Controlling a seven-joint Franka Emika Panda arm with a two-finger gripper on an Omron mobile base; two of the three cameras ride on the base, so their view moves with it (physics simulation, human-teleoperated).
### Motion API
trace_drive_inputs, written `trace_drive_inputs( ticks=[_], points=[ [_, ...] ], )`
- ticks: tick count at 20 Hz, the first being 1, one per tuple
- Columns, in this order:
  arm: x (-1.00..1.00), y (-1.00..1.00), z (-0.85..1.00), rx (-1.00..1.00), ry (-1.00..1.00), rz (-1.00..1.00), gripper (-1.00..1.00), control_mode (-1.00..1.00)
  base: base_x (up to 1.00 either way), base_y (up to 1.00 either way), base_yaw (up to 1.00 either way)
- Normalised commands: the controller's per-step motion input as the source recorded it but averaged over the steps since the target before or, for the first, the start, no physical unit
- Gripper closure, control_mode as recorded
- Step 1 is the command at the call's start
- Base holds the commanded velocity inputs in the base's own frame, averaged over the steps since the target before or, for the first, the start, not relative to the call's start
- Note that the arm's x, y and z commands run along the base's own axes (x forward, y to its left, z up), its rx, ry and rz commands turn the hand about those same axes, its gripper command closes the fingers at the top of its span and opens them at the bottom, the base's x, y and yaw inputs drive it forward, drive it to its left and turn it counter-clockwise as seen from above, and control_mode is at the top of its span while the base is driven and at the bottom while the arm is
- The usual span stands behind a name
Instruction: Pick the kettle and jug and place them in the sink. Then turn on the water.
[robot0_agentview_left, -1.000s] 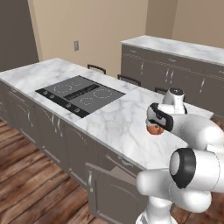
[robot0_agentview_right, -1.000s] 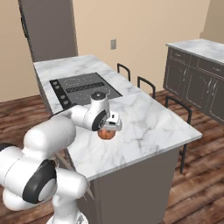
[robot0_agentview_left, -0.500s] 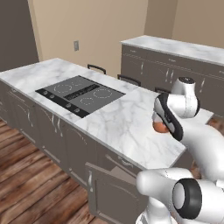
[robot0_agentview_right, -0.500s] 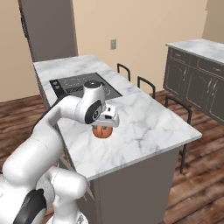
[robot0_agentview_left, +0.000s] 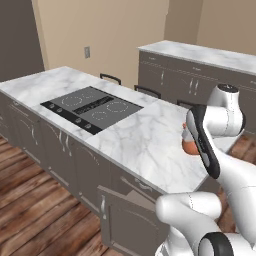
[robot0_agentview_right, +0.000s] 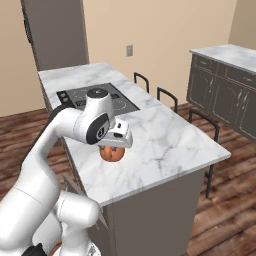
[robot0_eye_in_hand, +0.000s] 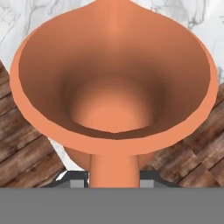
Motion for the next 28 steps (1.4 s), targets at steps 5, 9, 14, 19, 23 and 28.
trace_drive_inputs(
  ticks=[5, 9, 14, 19, 23, 28],
  points=[
    [-0.04, 0.03, 0.0, 0.0, 0.0, 0.0, 1.0, -1.0, 0.0, 0.0, 0.0],
    [0.0, 0.0, 0.0, 0.0, 0.0, 0.0, 1.0, -1.0, 0.0, 0.0, 0.0],
    [0.0, 0.0, 0.0, 0.0, 0.0, 0.0, 1.0, 1.0, -0.16, 0.0, 0.0],
    [0.0, 0.0, 0.0, 0.0, 0.0, 0.0, 1.0, 1.0, -1.0, 0.0, 0.02],
    [0.0, 0.0, 0.0, 0.0, 0.0, 0.0, 1.0, 1.0, -0.66, 0.0, -0.06],
    [0.0, 0.0, 0.0, 0.0, 0.0, 0.0, 1.0, 1.0, -0.32, 0.0, -0.72]
  ],
)
